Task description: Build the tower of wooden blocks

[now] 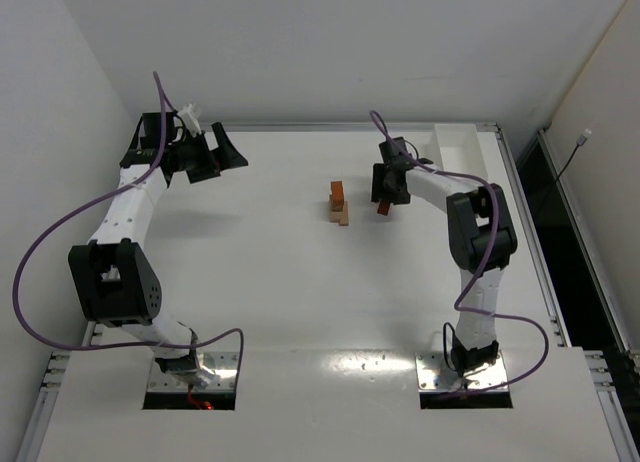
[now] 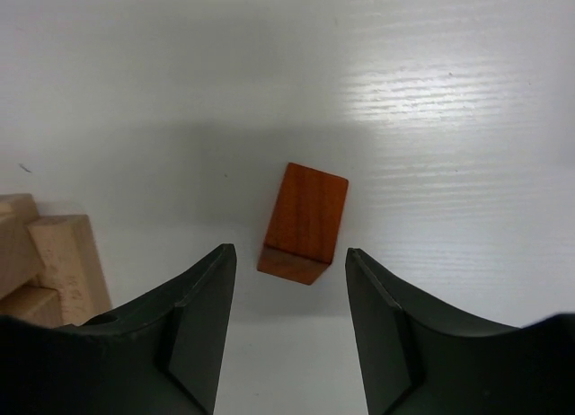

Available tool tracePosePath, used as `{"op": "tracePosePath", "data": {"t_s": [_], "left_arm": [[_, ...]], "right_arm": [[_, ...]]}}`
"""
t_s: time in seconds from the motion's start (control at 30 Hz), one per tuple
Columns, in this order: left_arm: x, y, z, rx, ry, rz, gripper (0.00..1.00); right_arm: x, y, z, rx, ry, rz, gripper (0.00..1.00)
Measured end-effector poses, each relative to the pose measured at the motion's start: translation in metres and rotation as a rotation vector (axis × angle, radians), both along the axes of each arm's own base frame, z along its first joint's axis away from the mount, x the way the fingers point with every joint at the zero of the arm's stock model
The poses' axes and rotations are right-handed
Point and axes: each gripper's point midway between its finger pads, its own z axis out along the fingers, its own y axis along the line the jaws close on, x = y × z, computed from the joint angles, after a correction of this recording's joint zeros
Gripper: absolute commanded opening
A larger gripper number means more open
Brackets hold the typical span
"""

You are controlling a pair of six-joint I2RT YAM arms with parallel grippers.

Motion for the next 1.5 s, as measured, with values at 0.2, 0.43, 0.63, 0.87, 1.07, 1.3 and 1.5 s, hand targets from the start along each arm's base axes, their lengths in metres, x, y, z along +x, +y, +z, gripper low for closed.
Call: {"op": "tracePosePath", "data": {"t_s": [0.2, 0.43, 0.63, 0.87, 1.07, 1.3, 1.5], "left_arm": [[0.0, -0.001, -0.001, -0.007, 0.001, -0.008, 1.0], [0.0, -0.003, -0.001, -0.014, 0.004, -0.016, 1.0], [0.001, -0.004, -0.003, -0.022, 0.01, -0.018, 1.0], [0.002, -0.005, -0.002, -0.027, 0.005, -0.022, 1.0], [0.002, -0.005, -0.001, -0.028, 0.005, -0.023, 1.0], [0.003, -0.005, -0.002, -0.029, 0.003, -0.024, 1.0], [0.003, -0.006, -0.002, -0.032, 0.003, -0.028, 1.0]], "right_arm": [[0.011, 0.02, 0.01, 0.026, -0.036, -0.001, 0.49], [0.004, 0.026, 0.008, 0.007, -0.021, -0.015, 0.49], [0.003, 0.022, 0.007, -0.007, -0.02, -0.039, 0.44], [0.002, 0.017, -0.004, -0.028, -0.004, -0.059, 0.44], [-0.002, 0.016, -0.02, -0.037, 0.029, -0.069, 0.34], [-0.001, 0.017, -0.02, -0.031, 0.026, -0.077, 0.01], [0.0, 0.014, -0.018, -0.038, 0.023, -0.068, 0.0]]}}
